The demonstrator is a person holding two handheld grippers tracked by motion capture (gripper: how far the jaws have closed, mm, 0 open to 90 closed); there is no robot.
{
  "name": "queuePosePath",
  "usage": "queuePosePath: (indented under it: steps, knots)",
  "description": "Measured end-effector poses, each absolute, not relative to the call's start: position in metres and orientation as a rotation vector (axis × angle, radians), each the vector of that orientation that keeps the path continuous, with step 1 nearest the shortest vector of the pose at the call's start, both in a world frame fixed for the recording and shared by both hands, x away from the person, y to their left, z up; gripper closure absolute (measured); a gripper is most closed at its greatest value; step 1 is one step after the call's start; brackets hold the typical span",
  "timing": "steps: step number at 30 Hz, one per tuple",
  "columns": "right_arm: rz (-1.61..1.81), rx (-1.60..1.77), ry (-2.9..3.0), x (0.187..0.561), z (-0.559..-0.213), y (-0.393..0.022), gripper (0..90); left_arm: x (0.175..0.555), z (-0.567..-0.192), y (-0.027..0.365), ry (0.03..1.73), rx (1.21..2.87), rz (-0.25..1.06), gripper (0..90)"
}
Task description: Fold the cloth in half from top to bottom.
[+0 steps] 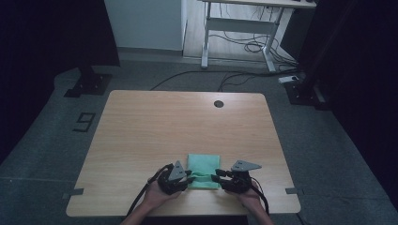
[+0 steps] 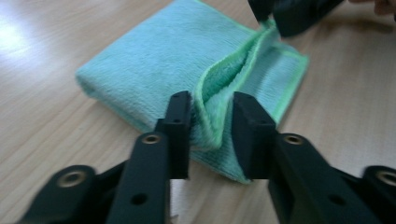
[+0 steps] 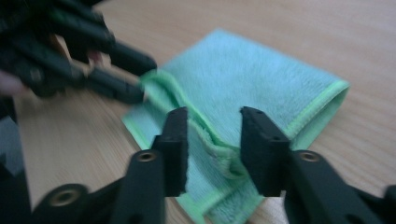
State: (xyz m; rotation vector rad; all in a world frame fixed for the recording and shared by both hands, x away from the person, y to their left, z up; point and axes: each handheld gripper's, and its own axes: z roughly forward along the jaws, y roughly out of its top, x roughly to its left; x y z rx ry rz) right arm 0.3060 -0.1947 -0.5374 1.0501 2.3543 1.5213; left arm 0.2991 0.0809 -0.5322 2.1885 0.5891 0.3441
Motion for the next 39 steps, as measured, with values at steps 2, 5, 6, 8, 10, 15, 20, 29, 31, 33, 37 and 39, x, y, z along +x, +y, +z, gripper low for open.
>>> queuePosePath:
  steps: [2, 5, 6, 8, 10, 15, 20, 29, 31, 33, 37, 39]
  knots:
    - [1.554, 1.046, 2.313, 0.305, -0.53, -0.196, 57.6, 0.298, -0.53, 0.082, 0.589, 2.176, 0.329, 64.2]
    - [1.512, 1.048, 2.291, 0.313, -0.525, -0.194, 55.9, 0.298, -0.529, 0.084, 0.583, 2.171, 0.303, 60.1]
    - [1.502, 1.061, 2.304, 0.319, -0.526, -0.192, 55.9, 0.297, -0.529, 0.085, 0.579, 2.169, 0.289, 58.4]
    - [1.454, 1.092, 2.32, 0.331, -0.531, -0.188, 56.2, 0.297, -0.528, 0.086, 0.573, 2.165, 0.279, 56.2]
    - [1.408, 1.11, 2.36, 0.335, -0.536, -0.184, 56.2, 0.296, -0.525, 0.089, 0.576, 2.142, 0.269, 53.5]
    - [1.361, 1.051, 2.423, 0.316, -0.539, -0.178, 56.1, 0.3, -0.515, 0.094, 0.607, 2.068, 0.267, 52.1]
    - [1.288, 1.009, 2.446, 0.302, -0.545, -0.174, 55.9, 0.315, -0.509, 0.084, 0.636, 2.065, 0.282, 51.9]
    - [1.37, 1.022, 2.396, 0.296, -0.542, -0.18, 54.4, 0.334, -0.531, 0.062, 0.687, 2.184, 0.223, 52.4]
    - [1.398, 1.053, 2.344, 0.301, -0.536, -0.186, 54.7, 0.33, -0.536, 0.061, 0.679, 2.197, 0.221, 52.4]
    - [1.384, 1.083, 2.323, 0.311, -0.532, -0.187, 54.8, 0.327, -0.538, 0.06, 0.67, 2.208, 0.234, 52.4]
    - [1.309, 1.096, 2.379, 0.321, -0.538, -0.176, 55.4, 0.324, -0.54, 0.059, 0.662, 2.216, 0.25, 51.7]
    - [1.256, 1.073, 2.399, 0.314, -0.541, -0.171, 55.4, 0.323, -0.542, 0.06, 0.665, 2.213, 0.245, 51.6]
